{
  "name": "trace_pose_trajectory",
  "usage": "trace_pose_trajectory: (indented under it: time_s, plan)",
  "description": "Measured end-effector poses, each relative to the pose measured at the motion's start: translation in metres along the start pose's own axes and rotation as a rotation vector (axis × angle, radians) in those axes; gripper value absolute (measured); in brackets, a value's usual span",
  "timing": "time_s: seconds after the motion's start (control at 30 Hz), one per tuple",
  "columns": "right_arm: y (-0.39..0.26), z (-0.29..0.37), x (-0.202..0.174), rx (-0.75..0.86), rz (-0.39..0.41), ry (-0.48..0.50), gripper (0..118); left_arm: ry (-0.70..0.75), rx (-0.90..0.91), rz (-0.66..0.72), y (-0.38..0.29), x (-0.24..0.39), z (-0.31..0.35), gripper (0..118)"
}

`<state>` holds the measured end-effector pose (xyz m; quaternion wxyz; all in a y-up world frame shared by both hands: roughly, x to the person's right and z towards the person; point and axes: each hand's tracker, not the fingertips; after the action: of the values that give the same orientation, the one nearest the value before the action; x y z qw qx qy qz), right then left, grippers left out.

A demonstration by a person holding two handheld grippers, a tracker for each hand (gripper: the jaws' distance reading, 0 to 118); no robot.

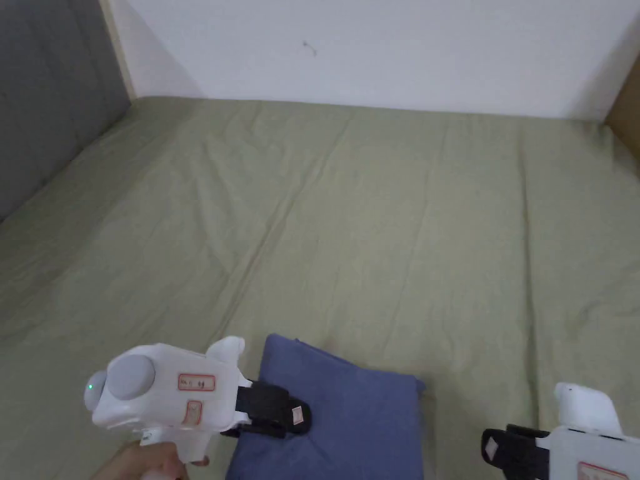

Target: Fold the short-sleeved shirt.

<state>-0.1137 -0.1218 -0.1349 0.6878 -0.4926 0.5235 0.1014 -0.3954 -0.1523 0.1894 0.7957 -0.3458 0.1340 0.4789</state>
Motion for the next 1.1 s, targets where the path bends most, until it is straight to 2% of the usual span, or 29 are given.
trace_pose_trajectory:
  time_s: [0.13, 0.33, 0.43, 0.5, 0.53, 0.63, 0.67, 0.73, 0.8, 0.87, 0.9, 0.93, 0.97, 1.0, 1.03, 1.1]
  plan:
    - [0.002, -0.001, -0.002, -0.006, -0.041, -0.006, 2, 0.305, -0.022, -0.071, 0.037, -0.052, 0.055, 22]
    - [0.007, -0.018, -0.007, -0.048, -0.027, -0.035, 2, 0.824, -0.09, -0.185, 0.073, -0.099, 0.106, 21]
    - [0.008, -0.029, -0.01, -0.058, -0.02, -0.044, 2, 1.024, -0.118, -0.23, 0.085, -0.129, 0.114, 21]
    - [0.009, -0.035, -0.012, -0.067, -0.032, -0.027, 2, 1.086, -0.119, -0.278, 0.088, -0.139, 0.116, 22]
    - [0.01, -0.038, -0.014, -0.07, -0.032, -0.026, 2, 1.126, -0.112, -0.287, 0.092, -0.149, 0.116, 34]
    - [0.009, -0.042, -0.018, -0.084, -0.011, -0.03, 2, 1.243, -0.107, -0.306, 0.094, -0.156, 0.116, 102]
    - [0.009, -0.041, -0.018, -0.086, -0.005, -0.029, 2, 1.243, -0.086, -0.302, 0.09, -0.151, 0.119, 110]
    - [0.007, -0.038, -0.021, -0.087, 0.001, -0.019, 2, 1.152, -0.016, -0.261, 0.09, -0.143, 0.13, 110]
    - [0.007, -0.035, -0.018, -0.08, -0.003, -0.016, 2, 0.991, 0.014, -0.171, 0.084, -0.119, 0.14, 110]
    - [0.006, -0.032, -0.01, -0.067, -0.016, -0.011, 2, 0.898, 0.105, -0.093, 0.078, -0.106, 0.145, 110]
    - [0.005, -0.03, -0.008, -0.061, -0.025, -0.007, 2, 0.847, 0.138, -0.083, 0.072, -0.097, 0.145, 107]
    - [0.004, -0.029, -0.005, -0.056, -0.035, -0.004, 2, 0.782, 0.166, -0.074, 0.072, -0.098, 0.147, 92]
    - [0.002, -0.027, -0.004, -0.052, -0.04, 0.0, 2, 0.699, 0.178, -0.062, 0.065, -0.088, 0.145, 65]
    - [0.0, -0.024, -0.003, -0.047, -0.044, 0.001, 2, 0.632, 0.187, -0.061, 0.058, -0.078, 0.141, 27]
    - [-0.002, -0.022, 0.0, -0.042, -0.046, 0.005, 2, 0.566, 0.207, -0.071, 0.049, -0.066, 0.136, 0]
    - [-0.005, -0.016, 0.002, -0.034, -0.053, 0.01, 2, 0.542, 0.25, -0.101, 0.018, -0.009, 0.113, 0]
